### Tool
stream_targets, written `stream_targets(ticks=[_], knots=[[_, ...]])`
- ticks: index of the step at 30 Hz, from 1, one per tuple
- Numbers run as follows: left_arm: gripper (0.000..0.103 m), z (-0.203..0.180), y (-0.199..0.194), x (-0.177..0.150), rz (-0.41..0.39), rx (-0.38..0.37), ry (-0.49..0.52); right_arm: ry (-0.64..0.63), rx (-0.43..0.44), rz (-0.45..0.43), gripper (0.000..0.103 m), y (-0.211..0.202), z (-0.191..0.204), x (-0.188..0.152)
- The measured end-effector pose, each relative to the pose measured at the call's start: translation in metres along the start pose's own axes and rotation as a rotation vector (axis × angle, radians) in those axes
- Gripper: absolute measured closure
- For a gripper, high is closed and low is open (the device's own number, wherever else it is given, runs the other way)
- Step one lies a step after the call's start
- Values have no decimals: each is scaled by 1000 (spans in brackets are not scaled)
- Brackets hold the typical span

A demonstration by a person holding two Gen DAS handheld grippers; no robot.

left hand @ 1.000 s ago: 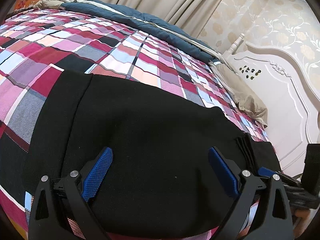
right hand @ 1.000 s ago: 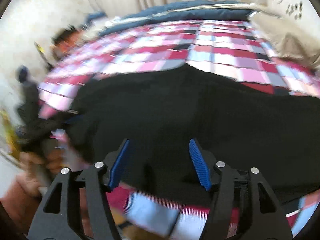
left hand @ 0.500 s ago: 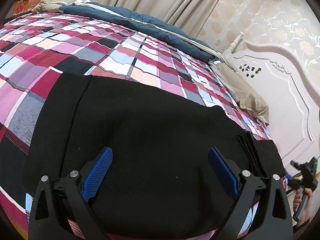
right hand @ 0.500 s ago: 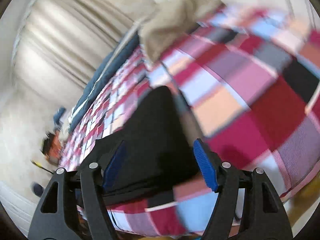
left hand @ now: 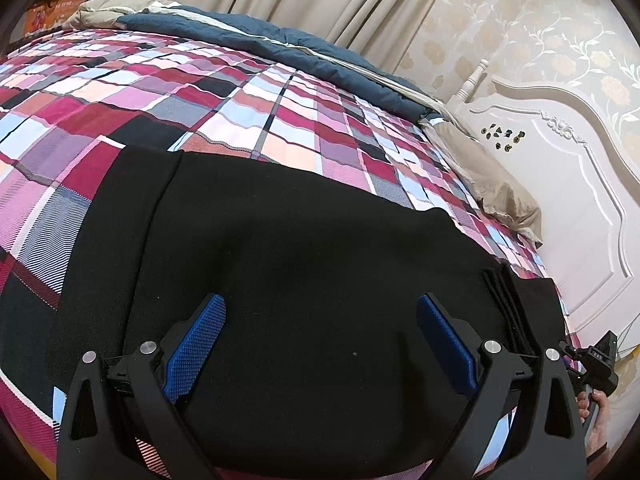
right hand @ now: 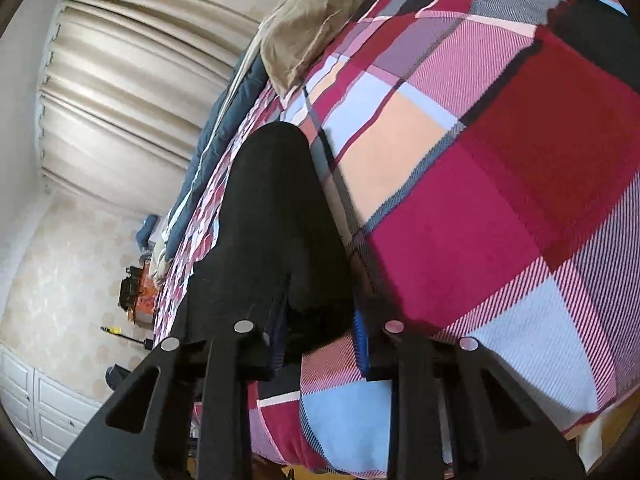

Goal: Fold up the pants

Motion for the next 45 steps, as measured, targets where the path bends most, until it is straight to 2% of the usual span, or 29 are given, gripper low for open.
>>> stream_targets(ticks=[4,7,8,12,15,16,17,19,22,24,28,30,31,32,36,39,41,44,45], knots=[[8,0,-1,-1,1,-5,2,1,43,11,60,-11,2,18],[8,1,-1,0,-1,-6,5,-21,49,3,42,-6,10,44],[8,0,0,-1,-2,-4,8,-26,59,12,42,1,13,53],[8,0,0,0,-1,-3,9,3,93,76,41,41,17,87],[8,-1,0,0,1,-5,3,-5,42,121,43,67,19,97],[8,-1,0,0,1,-6,2,-17,25,129,58,71,19,99],[8,-1,0,-1,2,-6,2,-32,-28,148,68,77,17,99],[8,-2,0,-1,1,-5,10,-34,-60,156,73,81,14,98],[8,-2,1,-2,-2,0,23,-37,-61,156,72,78,16,96],[8,-3,0,-2,-2,1,29,-52,-84,131,69,71,21,97],[8,-3,0,-2,0,-5,29,-123,-162,-25,66,42,51,95],[8,-3,0,-1,0,-5,28,-140,-98,-55,67,35,74,81],[8,-3,0,-1,0,-4,29,-144,-52,-37,67,37,85,71],[8,-3,0,-1,-1,-5,29,-153,12,15,67,47,98,55],[8,-3,0,-1,-1,-9,30,-173,146,215,66,91,128,-7],[8,-3,-1,0,3,-18,29,-157,225,310,66,115,140,-40],[8,-2,-1,1,8,-28,26,-159,248,343,66,126,145,-54],[8,-1,-3,2,12,-39,24,-139,210,389,67,146,133,-68],[8,-1,-4,1,15,-42,24,-143,204,376,73,146,132,-68]])
Point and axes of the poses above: each gripper's, at about its wrist camera, not at the fingertips, and y roughly the way its jaws point, z to its left, x to its top, the point moved 3 cm from there along y, roughly the way its jaws point, and after that the axes turned 1 degree about x, right-handed, at the moved point
